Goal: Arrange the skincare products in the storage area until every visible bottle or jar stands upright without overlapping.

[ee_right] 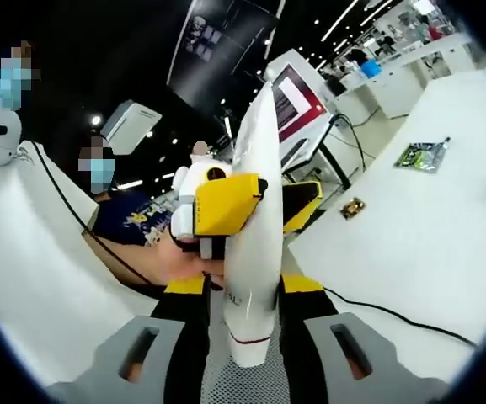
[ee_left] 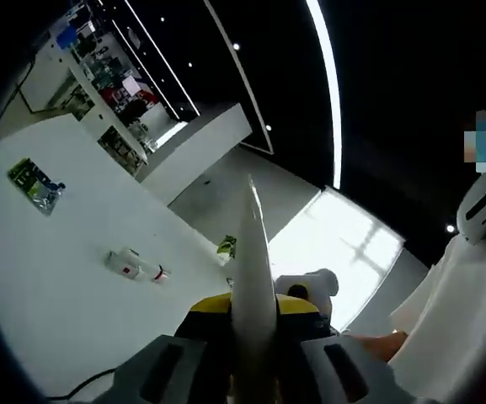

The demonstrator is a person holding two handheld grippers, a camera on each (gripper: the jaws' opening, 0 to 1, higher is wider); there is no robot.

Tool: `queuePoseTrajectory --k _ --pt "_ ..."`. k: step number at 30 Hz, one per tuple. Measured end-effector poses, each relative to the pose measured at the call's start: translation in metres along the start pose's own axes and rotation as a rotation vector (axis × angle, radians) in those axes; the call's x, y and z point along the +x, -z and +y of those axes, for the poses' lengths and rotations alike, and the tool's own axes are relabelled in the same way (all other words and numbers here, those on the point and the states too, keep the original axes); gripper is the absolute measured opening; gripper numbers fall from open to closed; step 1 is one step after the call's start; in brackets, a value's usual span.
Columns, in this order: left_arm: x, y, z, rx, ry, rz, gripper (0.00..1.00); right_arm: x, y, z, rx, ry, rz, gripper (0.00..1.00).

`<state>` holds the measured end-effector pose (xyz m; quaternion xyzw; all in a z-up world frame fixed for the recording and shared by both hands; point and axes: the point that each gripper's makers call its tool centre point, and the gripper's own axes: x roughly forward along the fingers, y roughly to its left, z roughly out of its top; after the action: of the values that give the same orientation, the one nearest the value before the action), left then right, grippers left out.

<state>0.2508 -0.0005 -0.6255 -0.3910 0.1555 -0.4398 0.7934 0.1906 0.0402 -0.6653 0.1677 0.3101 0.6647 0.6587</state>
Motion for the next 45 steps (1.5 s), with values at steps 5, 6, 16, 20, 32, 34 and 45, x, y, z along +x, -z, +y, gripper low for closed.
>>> queuePoseTrajectory --k 5,6,16,20,32,34,45 --pt "-0.003 -0.007 0.006 0.042 -0.024 0.005 0.16 -0.012 0.0 -0.012 -0.067 0.071 0.014 0.42" --pt "-0.005 -0.008 0.011 0.056 -0.042 0.008 0.16 -0.015 -0.002 -0.014 -0.071 0.083 0.006 0.43" --pt "-0.007 0.026 0.035 0.0 -0.108 0.05 0.16 -0.033 -0.019 -0.031 -0.001 0.237 -0.158 0.52" --pt "-0.001 0.036 0.035 -0.016 -0.093 0.069 0.16 -0.032 -0.025 -0.041 0.018 0.28 -0.157 0.53" --pt "0.01 0.026 0.05 0.125 -0.057 0.171 0.16 -0.02 -0.068 -0.058 0.008 0.419 -0.142 0.5" --pt "0.015 0.027 0.059 0.16 -0.071 0.197 0.16 -0.02 -0.07 -0.068 0.011 0.479 -0.121 0.49" --pt "0.031 0.016 0.098 0.239 -0.203 0.232 0.16 -0.003 -0.074 -0.121 0.055 0.706 -0.01 0.4"
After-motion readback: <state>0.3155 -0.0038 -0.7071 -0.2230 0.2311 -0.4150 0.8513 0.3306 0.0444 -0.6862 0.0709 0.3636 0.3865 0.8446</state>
